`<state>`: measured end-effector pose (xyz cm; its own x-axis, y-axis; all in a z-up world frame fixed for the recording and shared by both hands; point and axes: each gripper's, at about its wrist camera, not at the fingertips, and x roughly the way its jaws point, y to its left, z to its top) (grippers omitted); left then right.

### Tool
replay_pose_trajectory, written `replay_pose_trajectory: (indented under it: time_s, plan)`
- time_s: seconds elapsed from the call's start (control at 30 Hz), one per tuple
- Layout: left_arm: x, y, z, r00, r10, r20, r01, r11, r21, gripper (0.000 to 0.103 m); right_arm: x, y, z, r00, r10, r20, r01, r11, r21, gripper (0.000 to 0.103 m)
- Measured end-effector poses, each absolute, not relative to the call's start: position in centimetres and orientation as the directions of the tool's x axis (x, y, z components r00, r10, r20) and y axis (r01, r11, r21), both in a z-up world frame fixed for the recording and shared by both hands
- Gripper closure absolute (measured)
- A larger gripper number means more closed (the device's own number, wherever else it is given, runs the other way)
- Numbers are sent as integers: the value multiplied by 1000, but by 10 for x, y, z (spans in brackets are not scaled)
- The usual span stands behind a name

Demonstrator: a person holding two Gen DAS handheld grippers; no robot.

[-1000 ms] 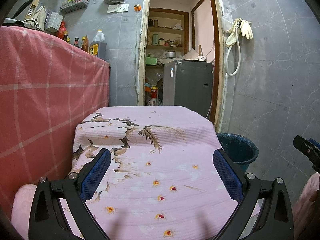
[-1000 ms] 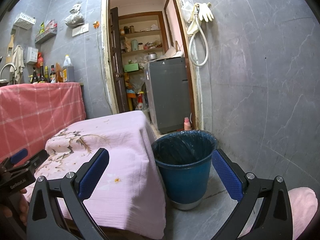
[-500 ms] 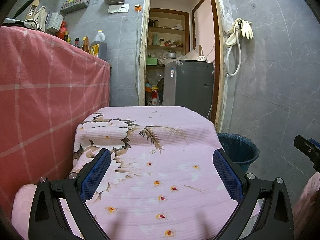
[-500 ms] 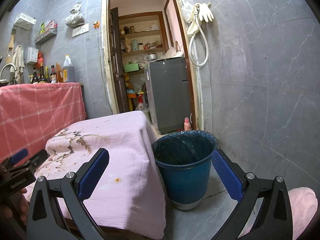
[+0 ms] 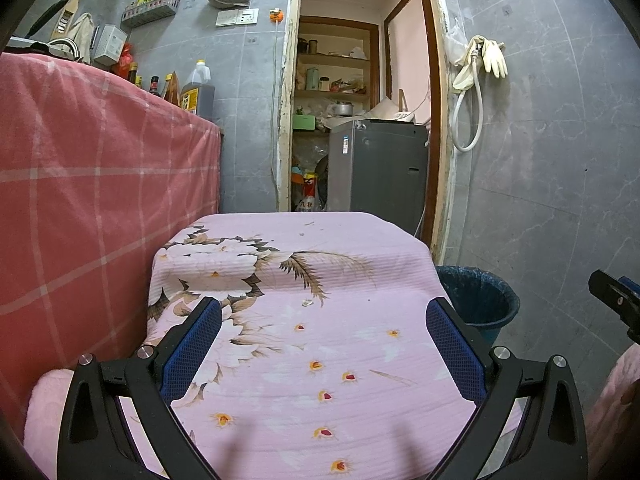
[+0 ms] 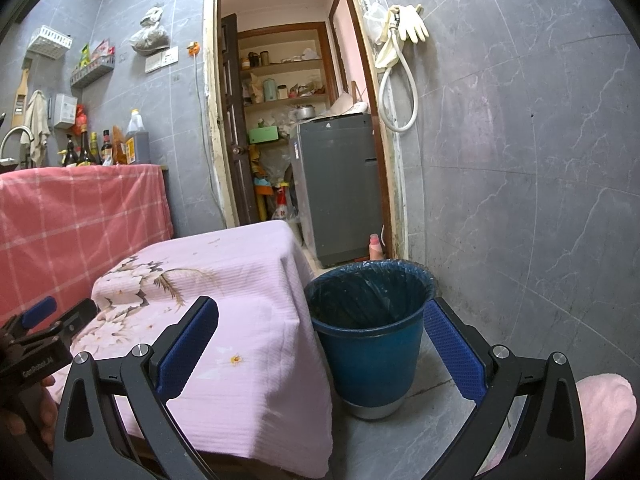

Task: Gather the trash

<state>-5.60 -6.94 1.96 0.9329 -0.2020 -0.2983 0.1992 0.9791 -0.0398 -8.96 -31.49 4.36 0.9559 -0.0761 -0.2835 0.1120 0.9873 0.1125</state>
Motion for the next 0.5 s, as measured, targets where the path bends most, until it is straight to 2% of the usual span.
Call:
replay_pose_trajectory:
  time_s: [0.5]
  plan:
    - [-54,-68,19,935,-196,-296,192,980,-43,3,-90,-314,44,955,-76,-285,113,987,115,0]
